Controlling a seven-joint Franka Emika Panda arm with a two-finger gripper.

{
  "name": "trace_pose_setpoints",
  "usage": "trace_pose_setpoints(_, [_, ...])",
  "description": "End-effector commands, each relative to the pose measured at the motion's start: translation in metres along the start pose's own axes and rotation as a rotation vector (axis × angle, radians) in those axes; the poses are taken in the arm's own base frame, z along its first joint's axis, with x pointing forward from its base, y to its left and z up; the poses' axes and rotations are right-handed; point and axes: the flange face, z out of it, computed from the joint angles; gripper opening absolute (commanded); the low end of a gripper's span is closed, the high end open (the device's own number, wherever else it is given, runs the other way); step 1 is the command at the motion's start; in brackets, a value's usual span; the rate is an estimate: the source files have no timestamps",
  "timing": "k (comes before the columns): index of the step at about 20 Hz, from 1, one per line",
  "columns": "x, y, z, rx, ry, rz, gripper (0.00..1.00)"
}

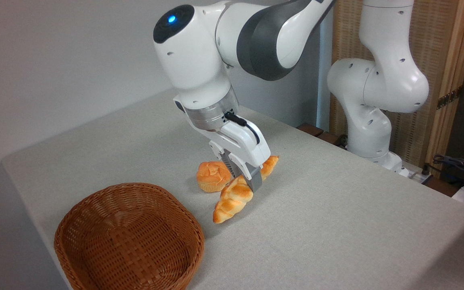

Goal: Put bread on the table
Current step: 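Lower the braided roll onto the table and open the gripper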

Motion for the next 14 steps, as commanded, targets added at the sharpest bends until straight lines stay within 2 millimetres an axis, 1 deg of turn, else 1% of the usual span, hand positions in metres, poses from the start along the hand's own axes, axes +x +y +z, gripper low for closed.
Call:
trace_pose_setpoints(1, [0.0057,-0.0082,0.0197,-0.013,-0.031,0.043,0.86])
trace_pose_setpoints(2, [0.0089,-0.0086,0.0237,-0.016,-0.037,0.048,0.86])
trace_pose_setpoints(3, [0.0119,-0.0087,0.0269,-0.019,-0.041,0.054,0.91])
trace_pose_setpoints(4, [0.0122,-0.0101,0.0289,-0.017,-0.048,0.055,1.0])
trace_pose_setpoints(14, [0.0125,-0.0106,0.0244,-0.001,-0.05,0.06,1.0])
